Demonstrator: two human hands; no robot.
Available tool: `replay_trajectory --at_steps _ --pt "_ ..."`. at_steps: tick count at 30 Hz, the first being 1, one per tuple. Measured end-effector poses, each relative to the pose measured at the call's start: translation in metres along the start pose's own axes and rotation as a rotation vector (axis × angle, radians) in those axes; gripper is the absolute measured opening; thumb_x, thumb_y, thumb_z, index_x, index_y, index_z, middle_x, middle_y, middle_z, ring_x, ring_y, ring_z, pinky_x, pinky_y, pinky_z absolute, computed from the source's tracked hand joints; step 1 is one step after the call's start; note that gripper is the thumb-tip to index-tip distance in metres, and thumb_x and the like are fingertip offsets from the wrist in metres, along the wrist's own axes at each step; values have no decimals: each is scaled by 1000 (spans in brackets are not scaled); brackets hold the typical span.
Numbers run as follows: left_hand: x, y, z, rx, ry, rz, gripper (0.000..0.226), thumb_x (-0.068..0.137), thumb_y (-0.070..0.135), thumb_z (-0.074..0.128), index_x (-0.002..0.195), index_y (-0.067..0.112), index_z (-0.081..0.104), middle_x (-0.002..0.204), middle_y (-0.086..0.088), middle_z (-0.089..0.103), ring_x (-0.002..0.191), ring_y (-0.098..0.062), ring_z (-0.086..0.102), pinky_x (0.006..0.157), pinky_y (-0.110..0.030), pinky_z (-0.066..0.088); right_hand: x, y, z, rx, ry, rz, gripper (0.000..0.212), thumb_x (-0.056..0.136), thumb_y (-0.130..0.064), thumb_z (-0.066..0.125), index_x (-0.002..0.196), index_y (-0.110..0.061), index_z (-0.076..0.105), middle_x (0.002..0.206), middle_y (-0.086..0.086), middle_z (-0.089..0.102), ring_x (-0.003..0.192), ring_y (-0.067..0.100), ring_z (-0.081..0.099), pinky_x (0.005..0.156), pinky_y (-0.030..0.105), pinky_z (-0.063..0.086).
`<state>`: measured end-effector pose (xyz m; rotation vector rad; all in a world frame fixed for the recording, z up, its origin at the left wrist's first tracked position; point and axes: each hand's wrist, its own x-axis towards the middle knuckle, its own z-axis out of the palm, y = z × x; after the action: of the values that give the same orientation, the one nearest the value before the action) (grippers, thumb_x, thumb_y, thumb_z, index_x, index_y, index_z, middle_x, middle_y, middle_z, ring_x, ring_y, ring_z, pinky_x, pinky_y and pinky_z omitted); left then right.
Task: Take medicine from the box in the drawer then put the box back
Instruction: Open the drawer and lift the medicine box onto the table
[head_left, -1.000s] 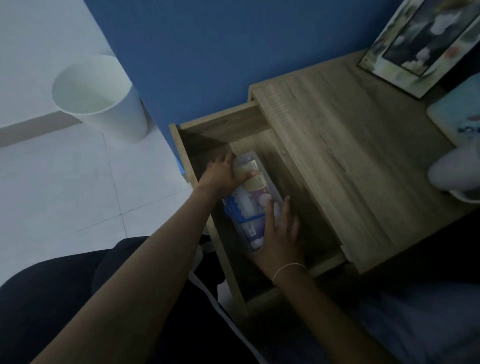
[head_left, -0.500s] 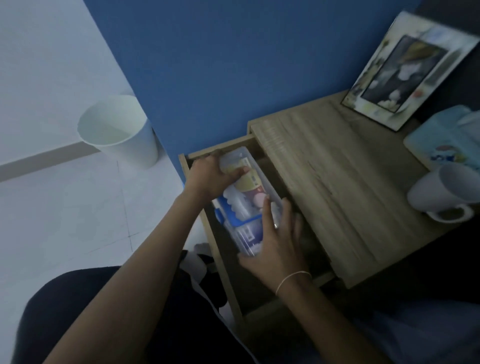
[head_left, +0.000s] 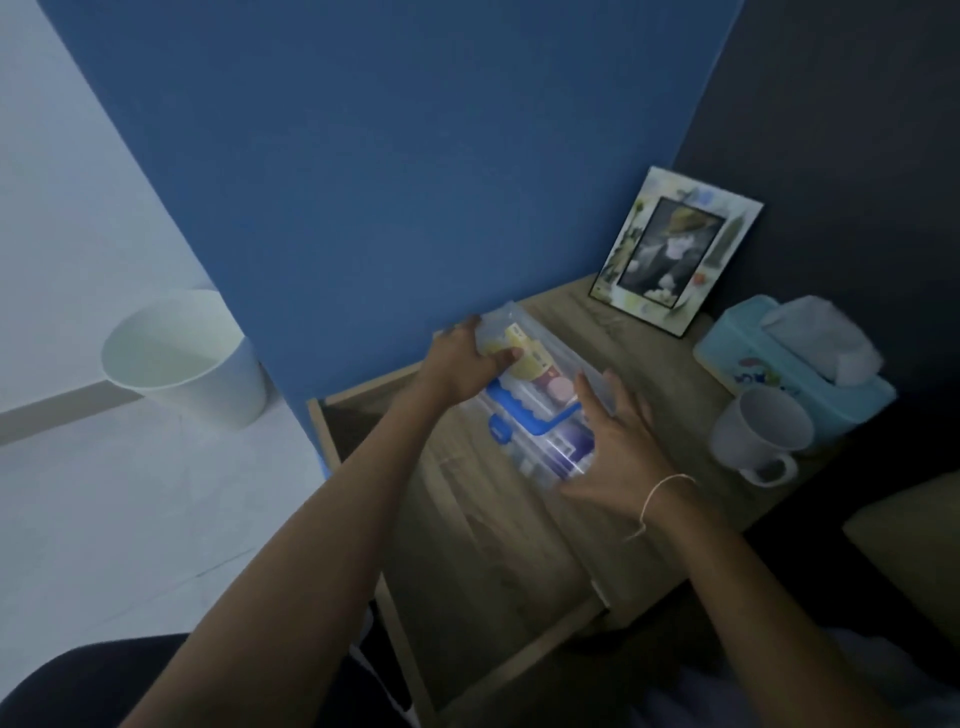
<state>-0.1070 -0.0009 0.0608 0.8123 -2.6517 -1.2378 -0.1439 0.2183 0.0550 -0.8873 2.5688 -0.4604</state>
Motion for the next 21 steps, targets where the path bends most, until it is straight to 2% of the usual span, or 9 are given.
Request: replay_trajectory --at_steps 4,7,9,10,12,14,17,21 --pt "12 -10 14 43 -28 -25 79 81 55 63 140 9 37 138 -20 50 128 -34 47 108 -41 39 9 10 -2 4 -39 16 127 58 -46 81 146 -42 -10 159 -4 -20 145 36 -13 116 53 16" --pt "10 -13 16 50 -36 -13 80 84 56 58 143 9 32 143 -21 43 132 -36 41 111 -44 35 13 11 -5 -52 -62 21 124 62 -49 78 145 -43 -14 156 -6 -28 143 32 -24 116 56 10" --pt "-1 -16 22 207 52 99 73 92 53 47 147 9 26 153 -19 30 140 -36 28 117 -47 25 9 10 -1 -151 13 -13 114 68 -61 65 147 -35 -13 154 -4 -32 138 28 -34 115 54 -2" --pt "-8 -18 26 318 114 200 68 96 50 39 148 9 24 156 -17 24 144 -34 22 119 -48 20 5 8 5 -193 86 -50 106 72 -68 53 148 -30 -12 154 -1 -31 138 26 -35 114 51 -6" --pt "-24 -23 35 467 147 408 60 100 44 26 149 9 24 159 -13 21 147 -32 17 121 -49 14 -4 2 20 -140 208 -90 94 79 -71 31 146 -21 -13 156 2 -20 141 20 -28 117 45 -6" --pt "-33 -27 44 527 137 533 58 99 40 21 146 7 32 156 -13 29 146 -31 23 120 -49 17 -8 -2 36 -70 257 -73 80 88 -62 26 143 -20 -12 160 4 -7 143 15 -18 120 42 1" --pt "-25 -29 49 533 143 550 57 99 38 21 144 7 35 154 -12 34 144 -29 28 119 -45 14 2 3 46 -65 360 -64 66 96 -49 29 146 -19 -3 159 3 3 144 13 -7 119 37 0" --pt "-4 -25 55 496 145 519 55 101 39 23 148 9 28 157 -9 27 147 -25 21 122 -40 5 28 11 42 -66 447 -74 61 97 -47 23 147 -17 2 154 -3 1 144 12 -4 118 37 -1"
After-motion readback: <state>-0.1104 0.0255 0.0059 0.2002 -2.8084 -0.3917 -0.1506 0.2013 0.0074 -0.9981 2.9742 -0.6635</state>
